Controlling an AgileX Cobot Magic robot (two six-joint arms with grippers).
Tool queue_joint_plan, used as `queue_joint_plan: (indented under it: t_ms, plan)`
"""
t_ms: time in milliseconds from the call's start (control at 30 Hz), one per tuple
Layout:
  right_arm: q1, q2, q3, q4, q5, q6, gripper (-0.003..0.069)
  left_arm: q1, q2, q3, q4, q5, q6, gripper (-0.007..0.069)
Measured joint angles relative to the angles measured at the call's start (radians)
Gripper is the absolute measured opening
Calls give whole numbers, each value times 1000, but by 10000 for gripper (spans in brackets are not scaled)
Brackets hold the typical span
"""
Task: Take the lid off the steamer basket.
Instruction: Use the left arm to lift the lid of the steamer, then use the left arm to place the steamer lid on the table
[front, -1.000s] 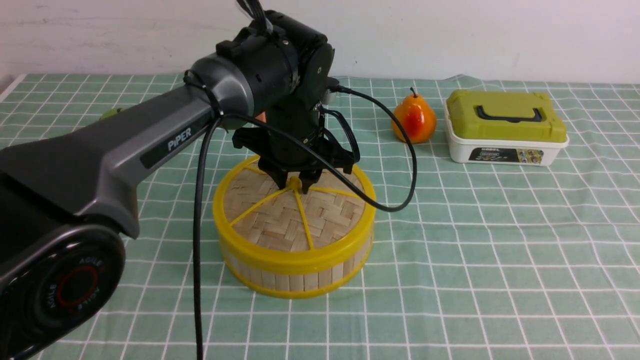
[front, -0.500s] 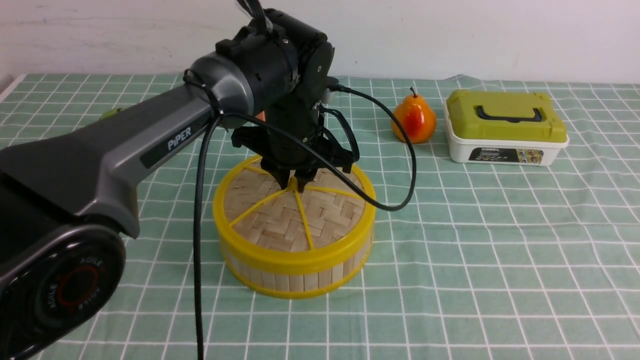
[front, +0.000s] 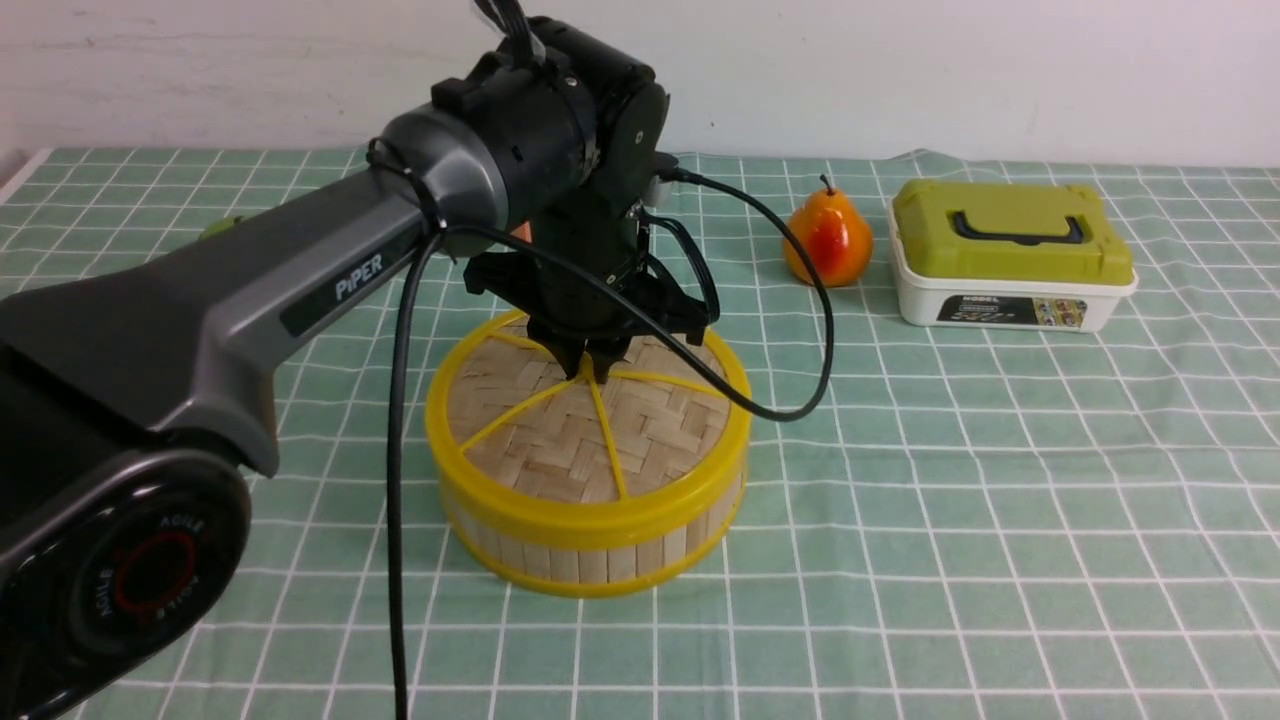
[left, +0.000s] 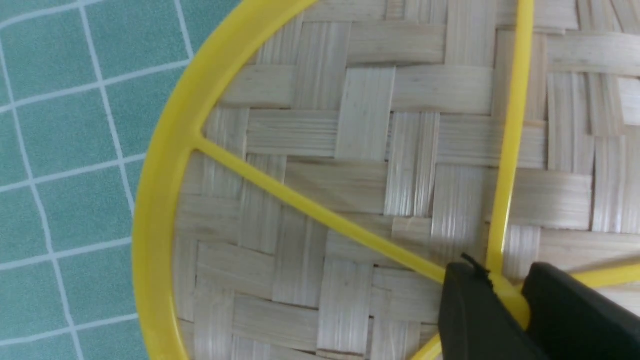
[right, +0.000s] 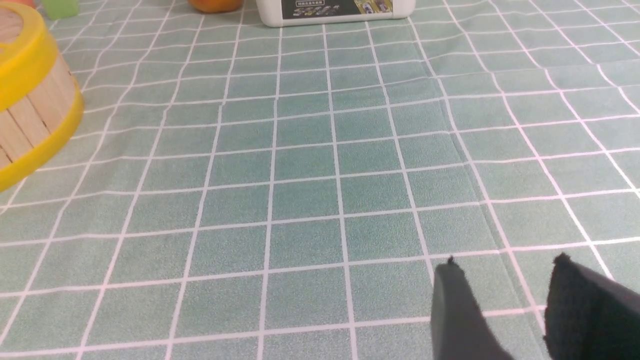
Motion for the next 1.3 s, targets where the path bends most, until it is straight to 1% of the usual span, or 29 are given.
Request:
queue_joint_plan:
  t_ms: [200, 333, 633, 700, 833, 933, 1000, 1067, 1133, 1200, 1267, 1300]
  plan:
    - [0, 0, 0, 0, 0, 0, 241, 0, -19, 4, -5, 0, 0, 118]
    - [0, 0, 0, 0, 0, 0, 241, 0, -74, 12, 2, 19, 0, 117]
    - [0, 0, 0, 0, 0, 0, 241, 1, -249, 12, 103, 42, 0, 115]
    - [0, 0, 0, 0, 0, 0, 241, 7, -273, 12, 107, 42, 0, 115]
    - [0, 0, 0, 0, 0, 0, 241, 46, -324, 17, 64, 42, 9, 115]
    - [0, 0, 0, 0, 0, 0, 241, 137, -379, 89, -16, 42, 31, 115]
    - [0, 0, 0, 0, 0, 0, 241, 200, -412, 152, -40, 42, 40, 115]
    - [0, 0, 0, 0, 0, 0, 241, 238, -432, 200, -45, 42, 45, 115]
    - [0, 0, 0, 0, 0, 0, 241, 322, -473, 315, -45, 42, 46, 115]
    - [0, 0, 0, 0, 0, 0, 241, 380, -494, 404, -42, 42, 44, 115]
    - [0, 0, 0, 0, 0, 0, 241, 418, -501, 476, -36, 42, 28, 115]
    - [0, 0, 0, 0, 0, 0, 241, 421, -501, 484, -36, 41, 25, 115]
